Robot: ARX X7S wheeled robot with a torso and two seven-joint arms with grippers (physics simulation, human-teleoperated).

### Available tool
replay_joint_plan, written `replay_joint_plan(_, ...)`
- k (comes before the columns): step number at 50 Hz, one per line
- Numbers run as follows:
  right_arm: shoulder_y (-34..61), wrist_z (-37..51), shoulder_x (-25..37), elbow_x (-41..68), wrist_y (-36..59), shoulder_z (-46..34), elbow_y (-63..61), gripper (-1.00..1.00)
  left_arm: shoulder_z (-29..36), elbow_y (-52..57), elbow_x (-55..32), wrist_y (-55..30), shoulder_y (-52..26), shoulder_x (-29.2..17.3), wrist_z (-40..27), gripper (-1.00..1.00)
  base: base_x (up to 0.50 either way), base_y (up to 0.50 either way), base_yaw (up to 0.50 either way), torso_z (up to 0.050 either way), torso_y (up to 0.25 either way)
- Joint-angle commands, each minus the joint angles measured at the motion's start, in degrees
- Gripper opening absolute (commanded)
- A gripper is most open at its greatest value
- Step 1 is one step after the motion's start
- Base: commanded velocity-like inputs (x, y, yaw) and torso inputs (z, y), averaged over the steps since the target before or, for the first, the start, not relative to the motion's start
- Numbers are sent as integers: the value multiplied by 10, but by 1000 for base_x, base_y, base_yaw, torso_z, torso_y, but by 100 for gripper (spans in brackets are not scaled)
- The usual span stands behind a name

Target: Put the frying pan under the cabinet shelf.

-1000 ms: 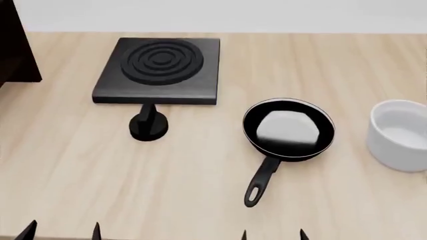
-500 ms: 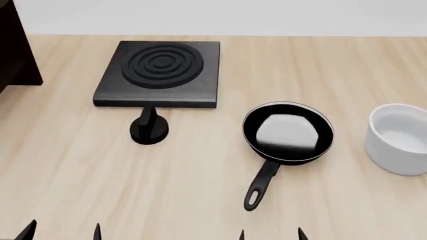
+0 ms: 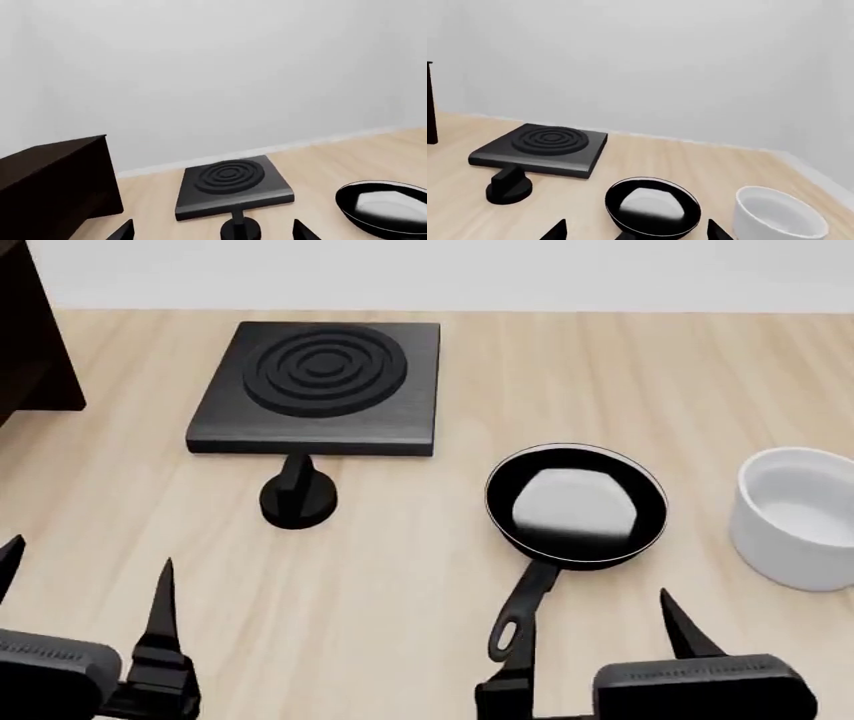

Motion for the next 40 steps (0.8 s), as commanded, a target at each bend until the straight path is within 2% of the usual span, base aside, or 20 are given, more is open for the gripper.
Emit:
replay_joint_plan(1,47,1,31,20,132,16,-115,100,-2,136,-5,-175,-81,-23,12,100,0,0,0,0,0)
replay_joint_plan(8,84,-2,40,39,201,36,-155,100,-5,179,-9,-253,-144,-31,19,100,0,0,0,0,0)
replay_joint_plan(9,121,-6,49,50,249,49,-173,100,-10,207,-9,-301,-186,-38,23,100,0,0,0,0,0)
replay_joint_plan(11,143,-6,55,54,278,50,-183,100,-14,217,-12,-332,-213,-39,28,100,0,0,0,0,0)
replay_joint_plan(23,227,-13,69,78,377,55,-207,100,-6,240,-46,-439,-333,-54,17,100,0,0,0,0,0)
replay_joint_plan(30,299,-13,83,89,446,38,-223,100,-14,240,-140,-489,-395,-77,-37,100,0,0,0,0,0)
replay_joint_plan(37,363,-13,85,102,507,19,-230,100,-49,240,-305,-548,-475,-100,-132,100,0,0,0,0,0)
replay_joint_plan(40,393,-15,87,108,533,14,-232,100,-53,232,-348,-557,-498,-108,-159,100,0,0,0,0,0)
